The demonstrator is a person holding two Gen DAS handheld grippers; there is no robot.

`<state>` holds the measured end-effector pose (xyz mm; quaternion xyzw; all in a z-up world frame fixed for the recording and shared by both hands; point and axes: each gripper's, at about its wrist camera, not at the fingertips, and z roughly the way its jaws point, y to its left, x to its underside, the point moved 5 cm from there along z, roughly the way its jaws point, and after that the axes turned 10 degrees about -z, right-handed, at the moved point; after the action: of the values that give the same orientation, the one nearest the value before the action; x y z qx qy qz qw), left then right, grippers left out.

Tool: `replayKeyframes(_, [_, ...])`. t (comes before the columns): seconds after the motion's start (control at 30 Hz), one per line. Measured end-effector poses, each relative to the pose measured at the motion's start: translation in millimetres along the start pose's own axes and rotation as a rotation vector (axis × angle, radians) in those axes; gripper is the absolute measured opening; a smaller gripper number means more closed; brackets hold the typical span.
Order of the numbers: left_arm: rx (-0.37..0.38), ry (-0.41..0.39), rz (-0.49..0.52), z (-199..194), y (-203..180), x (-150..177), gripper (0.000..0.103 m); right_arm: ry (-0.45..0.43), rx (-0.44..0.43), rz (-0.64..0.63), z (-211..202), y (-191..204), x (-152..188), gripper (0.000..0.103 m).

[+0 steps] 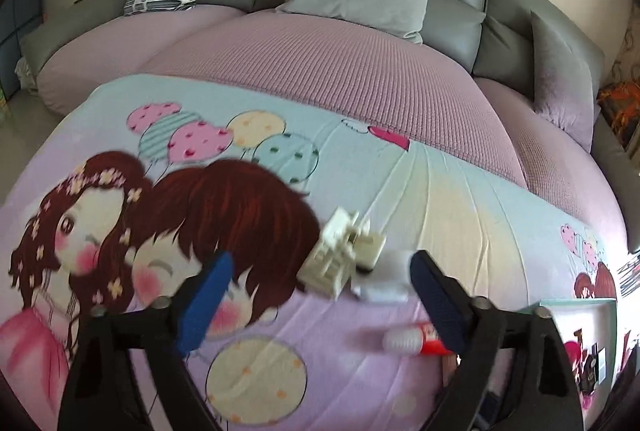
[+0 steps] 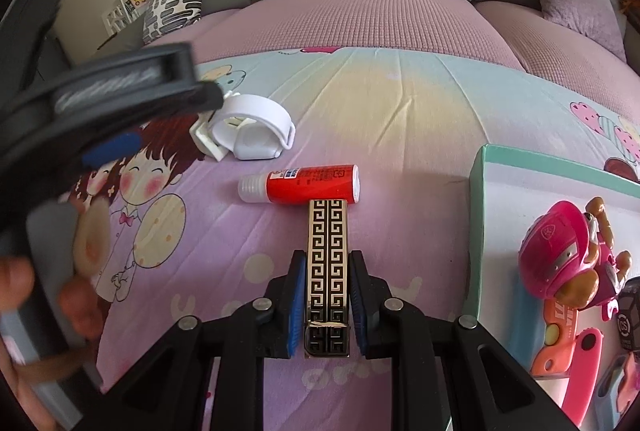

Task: Organize rigid objects
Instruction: 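Close right tool on gold-patterned case while left tool approaches white hair clip, then close left tool on white hair clip while right tool holds gold case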

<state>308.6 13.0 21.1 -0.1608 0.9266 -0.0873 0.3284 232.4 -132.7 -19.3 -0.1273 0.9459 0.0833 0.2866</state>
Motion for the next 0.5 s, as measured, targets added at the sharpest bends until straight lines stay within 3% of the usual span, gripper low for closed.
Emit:
replayKeyframes(0.23, [-0.012,0.055,0.047,22.5,-14.5,-11.3,0.082,0.003,-0.003,-0.005,0.9,-1.5,1.1,0.022])
replayKeyframes(0.33, [0.000,0.084,0.038,29.7,-17.0,-11.1,0.068,0.003,-0.007,-0.006,0.7,-1.4,0.8,0.022])
replayKeyframes(0.43, [-0.017,0.114,0.040,36.7,-16.2,-9.2,0.062,0.004,-0.010,-0.006,0.8,-2.0,0.8,0.022])
replayKeyframes(0.5, [-0.017,0.135,0.024,38.8,-12.5,-7.1,0.043,0.004,-0.012,-0.006,0.7,-2.2,0.8,0.022])
